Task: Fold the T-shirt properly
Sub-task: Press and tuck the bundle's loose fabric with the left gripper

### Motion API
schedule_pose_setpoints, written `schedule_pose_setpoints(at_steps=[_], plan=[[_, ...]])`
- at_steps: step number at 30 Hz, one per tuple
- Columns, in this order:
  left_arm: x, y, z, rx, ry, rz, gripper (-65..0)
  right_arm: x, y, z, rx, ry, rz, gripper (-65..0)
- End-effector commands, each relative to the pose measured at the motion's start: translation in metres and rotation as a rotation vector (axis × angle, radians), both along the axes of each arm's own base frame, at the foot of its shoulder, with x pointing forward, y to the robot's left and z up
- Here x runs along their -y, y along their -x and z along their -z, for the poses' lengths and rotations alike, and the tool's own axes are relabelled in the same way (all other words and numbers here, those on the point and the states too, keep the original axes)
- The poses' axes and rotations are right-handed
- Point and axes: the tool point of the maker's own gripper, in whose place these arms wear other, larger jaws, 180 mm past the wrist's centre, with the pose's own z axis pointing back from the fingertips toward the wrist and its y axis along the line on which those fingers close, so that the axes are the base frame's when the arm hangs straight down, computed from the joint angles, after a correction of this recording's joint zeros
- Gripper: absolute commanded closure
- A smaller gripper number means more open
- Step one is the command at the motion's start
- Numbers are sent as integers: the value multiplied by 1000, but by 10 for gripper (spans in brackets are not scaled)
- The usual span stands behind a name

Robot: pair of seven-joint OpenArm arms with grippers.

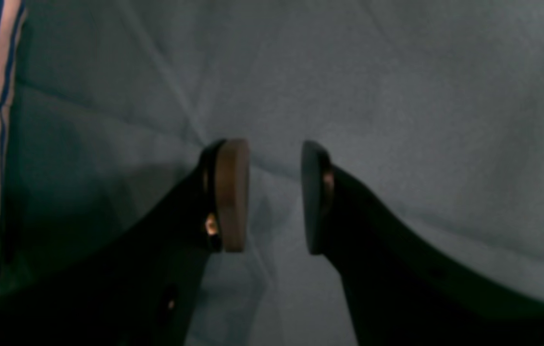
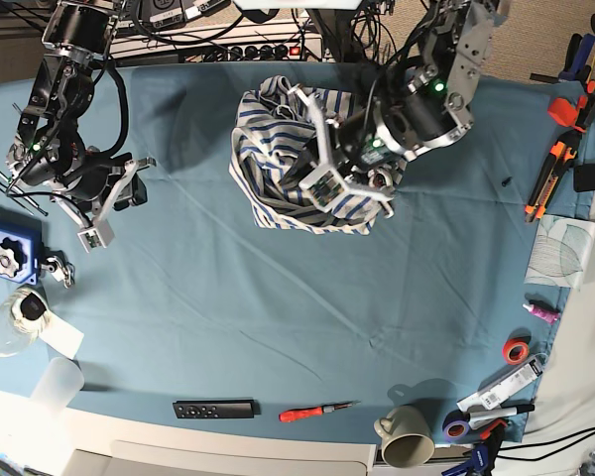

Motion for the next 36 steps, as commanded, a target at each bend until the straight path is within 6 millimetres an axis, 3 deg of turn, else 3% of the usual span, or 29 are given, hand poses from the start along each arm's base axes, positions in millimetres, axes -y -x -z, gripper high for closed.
schedule_pose_setpoints(at_steps=[1,6,9,22,29,36], plan=[[2,-4,-1,3,14,-2,0,3,-9,-14,56,5,-3,-191],[-6,0,54,-164,-129,10,0,3,-10,-15,62,3,-3,-191],[-19,7,68,-233,-243,21,0,3,-11,-15,66,2,-3,-191],[-50,32,69,-252,-303,-20,0,0,-19,-22,124,-16,-4,-191],[-78,56,90,-340,-369,-39,0,-1,-20,-23,132,-19,-4,-191],[-110,59,100,-402,-406,-129,0,-1,-20,-23,131,-19,-4,-191]])
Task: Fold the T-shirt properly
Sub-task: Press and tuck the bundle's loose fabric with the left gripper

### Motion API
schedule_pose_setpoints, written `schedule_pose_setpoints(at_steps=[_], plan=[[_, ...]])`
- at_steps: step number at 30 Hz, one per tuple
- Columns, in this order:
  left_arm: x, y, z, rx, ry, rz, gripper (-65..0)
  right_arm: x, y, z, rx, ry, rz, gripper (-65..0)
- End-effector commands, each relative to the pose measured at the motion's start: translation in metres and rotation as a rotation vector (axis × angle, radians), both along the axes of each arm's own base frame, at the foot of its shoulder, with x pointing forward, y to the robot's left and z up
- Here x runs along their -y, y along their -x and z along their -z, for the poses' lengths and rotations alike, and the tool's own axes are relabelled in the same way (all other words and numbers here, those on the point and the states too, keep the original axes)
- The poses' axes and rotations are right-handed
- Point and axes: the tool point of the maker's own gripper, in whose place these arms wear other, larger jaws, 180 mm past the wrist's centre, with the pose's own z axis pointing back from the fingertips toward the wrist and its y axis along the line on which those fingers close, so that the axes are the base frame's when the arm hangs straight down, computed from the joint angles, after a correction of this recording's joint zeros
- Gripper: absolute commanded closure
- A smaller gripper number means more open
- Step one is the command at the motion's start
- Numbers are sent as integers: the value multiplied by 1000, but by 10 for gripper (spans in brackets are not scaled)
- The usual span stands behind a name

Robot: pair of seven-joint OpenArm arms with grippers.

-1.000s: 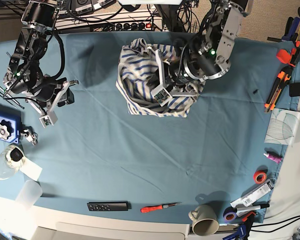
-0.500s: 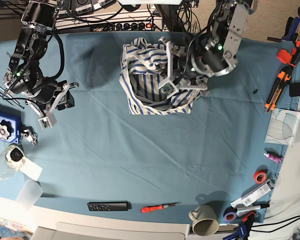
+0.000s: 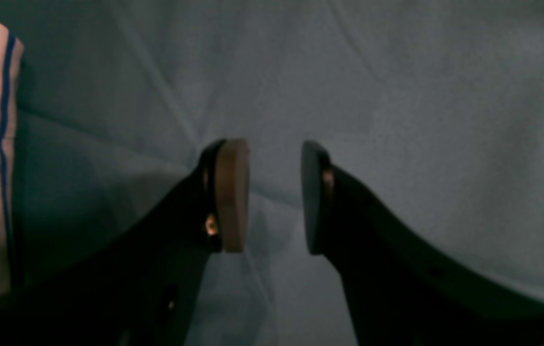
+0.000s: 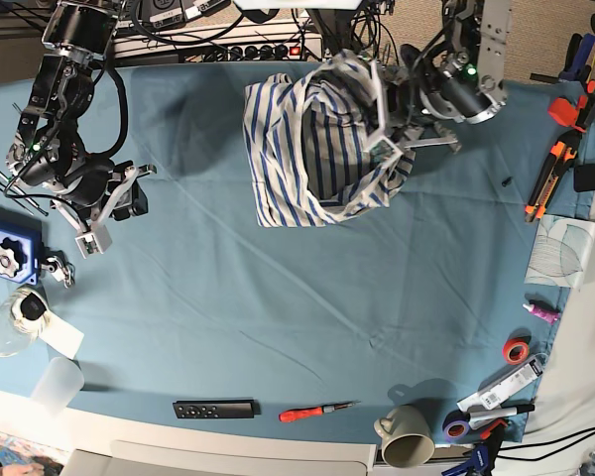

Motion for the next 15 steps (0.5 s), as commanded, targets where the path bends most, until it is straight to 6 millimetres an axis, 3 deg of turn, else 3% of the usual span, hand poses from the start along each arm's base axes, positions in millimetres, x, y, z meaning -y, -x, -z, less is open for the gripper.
schedule_pose_setpoints(at_steps=[1,5,9,13,15], plan=[[-4,-6,-6,27,2,-17,0,3,-9,-14,54,6,-3,-191],[-26,-17,-9,36,-9,-137,0,3,-9,-14,53,6,-3,-191],[-40,-36,-35,132,25,-250,0,3,-9,-15,55,4,-4,-191],[-29,-50,-82,293,139,-248,0,2,-9,-15,55,2,-5,-191],[-17,-47,-97,322,210,-216,0,2,-9,-15,55,2,-5,-191]])
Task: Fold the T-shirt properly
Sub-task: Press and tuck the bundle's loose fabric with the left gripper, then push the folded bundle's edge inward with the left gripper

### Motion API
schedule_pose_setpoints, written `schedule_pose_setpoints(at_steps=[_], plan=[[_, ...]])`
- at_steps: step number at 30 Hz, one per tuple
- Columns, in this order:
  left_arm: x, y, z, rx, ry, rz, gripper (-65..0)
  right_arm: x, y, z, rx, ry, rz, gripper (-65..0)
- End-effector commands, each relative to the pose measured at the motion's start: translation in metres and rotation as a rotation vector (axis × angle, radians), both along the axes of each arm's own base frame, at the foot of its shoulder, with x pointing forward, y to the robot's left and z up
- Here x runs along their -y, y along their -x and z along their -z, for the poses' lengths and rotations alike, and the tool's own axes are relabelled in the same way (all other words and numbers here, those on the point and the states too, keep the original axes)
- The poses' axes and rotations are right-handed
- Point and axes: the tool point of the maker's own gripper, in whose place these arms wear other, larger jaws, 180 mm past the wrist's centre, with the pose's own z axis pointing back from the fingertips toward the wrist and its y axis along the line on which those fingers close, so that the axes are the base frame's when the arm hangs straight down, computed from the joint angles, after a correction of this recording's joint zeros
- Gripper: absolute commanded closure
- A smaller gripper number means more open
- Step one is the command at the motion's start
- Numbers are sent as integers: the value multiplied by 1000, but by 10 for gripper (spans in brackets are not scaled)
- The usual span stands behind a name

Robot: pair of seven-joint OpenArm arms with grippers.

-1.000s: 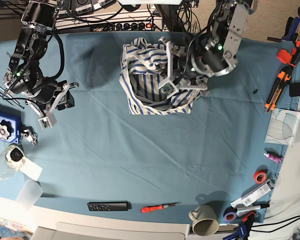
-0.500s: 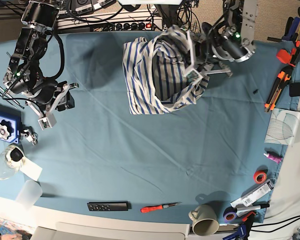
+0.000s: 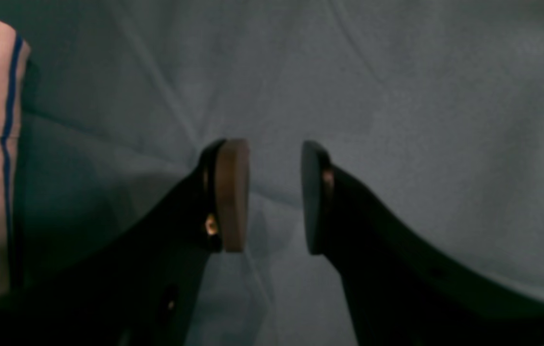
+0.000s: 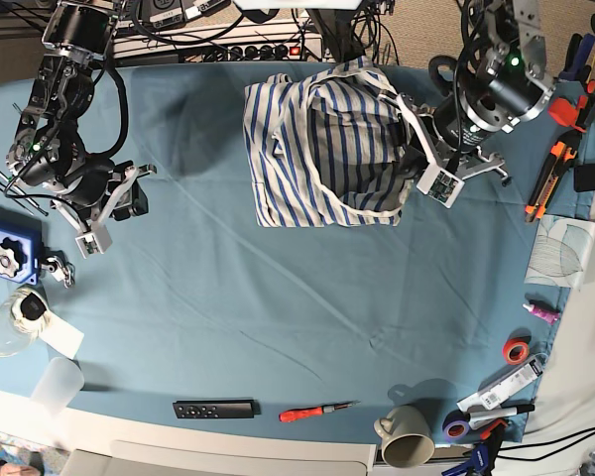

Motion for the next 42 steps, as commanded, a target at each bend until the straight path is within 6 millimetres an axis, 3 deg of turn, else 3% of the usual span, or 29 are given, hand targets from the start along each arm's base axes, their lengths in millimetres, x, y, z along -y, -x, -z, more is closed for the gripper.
schedule_pose_setpoints(at_steps=[1,7,13,18,25,33,37,42], plan=[[10,5,-7,19,45,43,0,3,-9,-14,55,4,-4,-191],[57,59,-18,-61,283,291,0,2,-10,-15,62,0,-5,-191],[72,72,-23,-70,332,368,0,1,-12,-17,76,-5,-5,-191],[103,85,-26,-26,324,481,0,1,-12,-17,79,-6,-5,-191],[133,59,-33,115,225,482,0,1,-12,-17,78,-4,-4,-191],[163,62,15,48,104,594,0,2,-12,-17,77,-4,-4,-191],[152,40,38,41,-24,521,0,2,-12,-17,77,-4,-4,-191],[111,0,48,94,-221,336,0,2,-12,-17,78,-4,-4,-191]])
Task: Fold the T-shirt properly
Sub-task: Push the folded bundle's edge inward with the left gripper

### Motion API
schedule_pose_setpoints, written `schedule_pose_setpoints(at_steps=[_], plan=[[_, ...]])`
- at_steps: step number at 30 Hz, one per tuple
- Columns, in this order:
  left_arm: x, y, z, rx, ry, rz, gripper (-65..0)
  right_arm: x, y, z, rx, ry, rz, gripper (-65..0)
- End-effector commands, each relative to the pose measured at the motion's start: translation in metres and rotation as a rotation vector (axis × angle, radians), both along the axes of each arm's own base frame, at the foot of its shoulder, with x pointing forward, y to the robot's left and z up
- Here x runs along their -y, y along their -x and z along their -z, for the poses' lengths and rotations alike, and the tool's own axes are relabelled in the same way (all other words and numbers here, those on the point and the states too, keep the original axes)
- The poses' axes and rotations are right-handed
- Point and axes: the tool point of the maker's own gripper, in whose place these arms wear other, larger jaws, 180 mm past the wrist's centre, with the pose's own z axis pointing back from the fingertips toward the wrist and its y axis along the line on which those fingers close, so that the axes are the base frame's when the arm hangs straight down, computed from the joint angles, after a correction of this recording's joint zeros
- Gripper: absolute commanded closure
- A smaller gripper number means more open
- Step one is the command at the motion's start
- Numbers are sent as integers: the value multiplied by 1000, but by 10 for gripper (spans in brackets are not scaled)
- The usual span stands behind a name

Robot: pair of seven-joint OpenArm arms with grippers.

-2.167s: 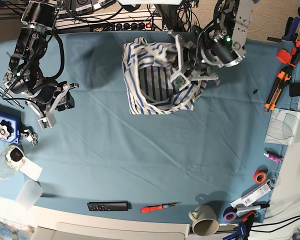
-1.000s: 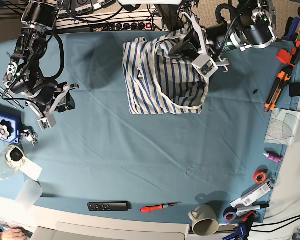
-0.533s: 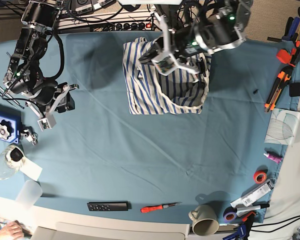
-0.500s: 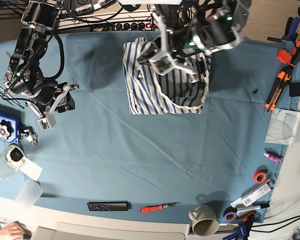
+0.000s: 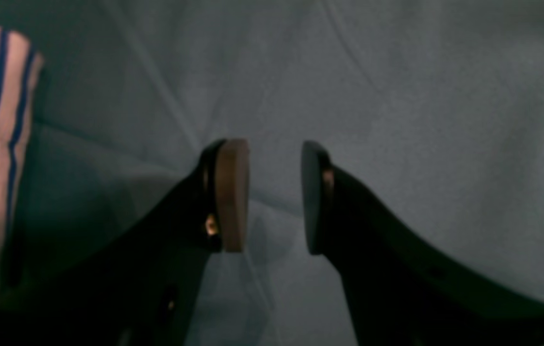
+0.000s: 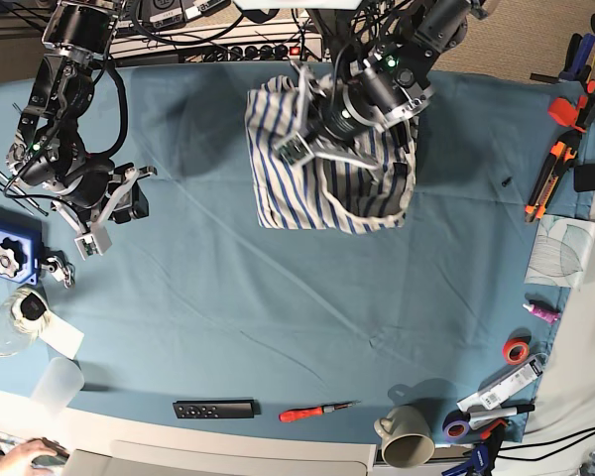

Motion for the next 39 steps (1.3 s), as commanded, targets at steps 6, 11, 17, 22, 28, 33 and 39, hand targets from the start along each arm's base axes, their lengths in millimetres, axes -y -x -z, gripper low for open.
schedule_pose_setpoints(at_steps=[6,11,17,22,28,33,39], plan=[[-29,-8,6,-22,-84,-77,0,3,-9,-15,57,6,-3,-191],[-42,8,21,-91,-144,-73,0,3,-10,-16,62,4,-3,-191],[-79,2,29,-73,-255,-205,0,2,-11,-17,73,1,-3,-191],[-105,-9,28,-69,-262,-295,0,2,-11,-17,72,1,-3,-191],[-117,-14,27,-86,-224,-346,0,2,-11,-17,72,0,-4,-191],[-89,-8,23,-109,-105,-240,0,2,-11,-17,72,1,-3,-191],[-84,-15,21,-72,-98,-202,0,2,-11,-17,71,1,-3,-191]])
